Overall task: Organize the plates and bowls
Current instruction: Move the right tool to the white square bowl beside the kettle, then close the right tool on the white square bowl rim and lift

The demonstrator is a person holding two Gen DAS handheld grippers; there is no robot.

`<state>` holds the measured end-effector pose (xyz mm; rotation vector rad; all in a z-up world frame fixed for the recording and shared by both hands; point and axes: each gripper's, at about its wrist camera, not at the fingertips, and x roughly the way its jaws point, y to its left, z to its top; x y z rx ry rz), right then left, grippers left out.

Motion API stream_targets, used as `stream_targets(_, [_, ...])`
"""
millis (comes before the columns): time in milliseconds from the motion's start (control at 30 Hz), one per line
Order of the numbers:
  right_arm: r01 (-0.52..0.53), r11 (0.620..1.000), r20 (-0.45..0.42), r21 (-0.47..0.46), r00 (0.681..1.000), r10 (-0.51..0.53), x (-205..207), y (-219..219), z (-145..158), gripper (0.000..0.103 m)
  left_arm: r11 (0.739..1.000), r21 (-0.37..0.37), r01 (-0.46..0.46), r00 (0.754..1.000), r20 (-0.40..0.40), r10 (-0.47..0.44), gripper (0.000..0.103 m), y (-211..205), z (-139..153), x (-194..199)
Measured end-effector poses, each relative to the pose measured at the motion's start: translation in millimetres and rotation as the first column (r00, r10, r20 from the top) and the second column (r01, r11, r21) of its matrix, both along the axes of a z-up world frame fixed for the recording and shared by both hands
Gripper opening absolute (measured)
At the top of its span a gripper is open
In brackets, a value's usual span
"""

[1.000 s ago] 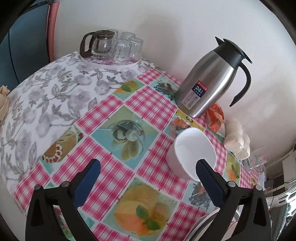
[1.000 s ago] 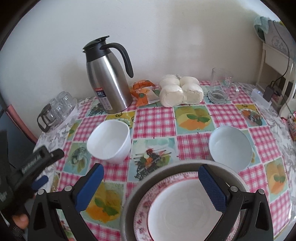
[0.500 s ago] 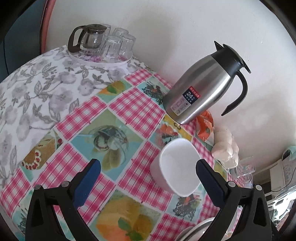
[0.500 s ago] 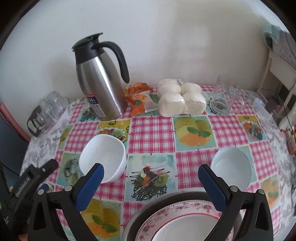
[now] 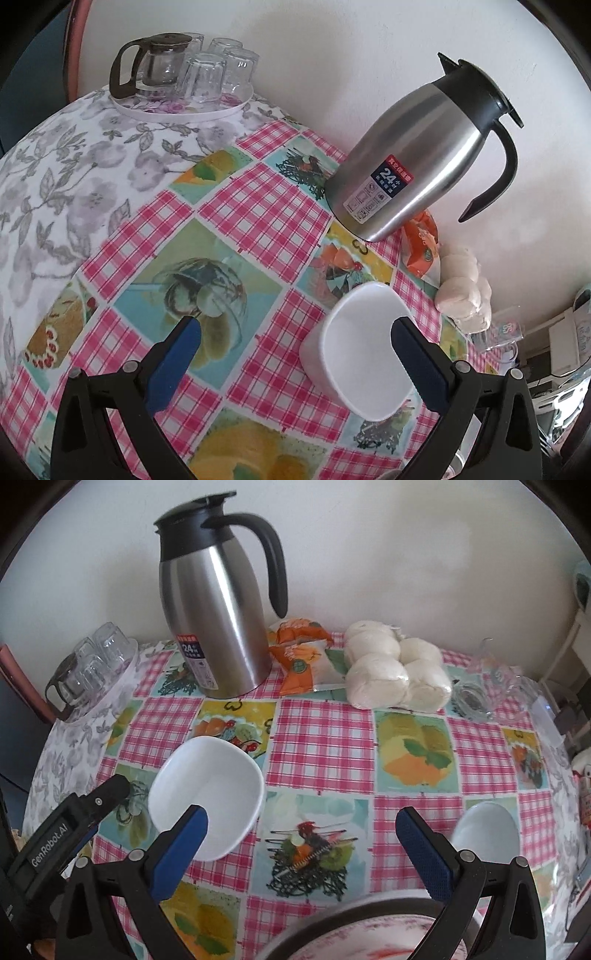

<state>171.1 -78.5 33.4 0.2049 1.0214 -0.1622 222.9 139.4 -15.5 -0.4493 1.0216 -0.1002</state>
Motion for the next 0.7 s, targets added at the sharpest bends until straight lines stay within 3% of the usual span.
stream_targets(267, [0.011,1.0,-0.02,-0.009,1.0,-0.011,22.8,2.6,-10.9,0.1,1.0,0.004,0.005,1.0,-0.017,-0.005,0.102,-1.4,-7.8,13.2])
stream_targets(467, [0.024,0.999,-0.074,-0.025,0.997,-0.026,32.9,4.4,-30.3,0.078,1.0,-0.011,0.026,0.997,-0.069,-0.026,0.101,-6.1,-23.7,19.3])
stream_targets(533, [0.021,1.0,-0.088,-0.02,0.996,-0.023,35.1,5.7,-36.6,0.069,0.999,-0.014,0.036,0.996,-0.087,-0.037,0.084,-8.2,-29.6,21.3])
stream_targets(600, [0.017,1.0,-0.104,-0.01,0.994,-0.017,36.9,7.8,-43.0,0.066,0.999,-0.007,0.045,0.993,-0.106,-0.045,0.073,-11.0,-35.3,23.1])
stream_targets(700, [0.009,1.0,-0.123,-0.006,0.992,-0.009,39.3,12.0,-50.6,0.059,0.998,-0.015,0.057,0.991,-0.124,-0.059,0.068,-13.9,-42.0,25.2])
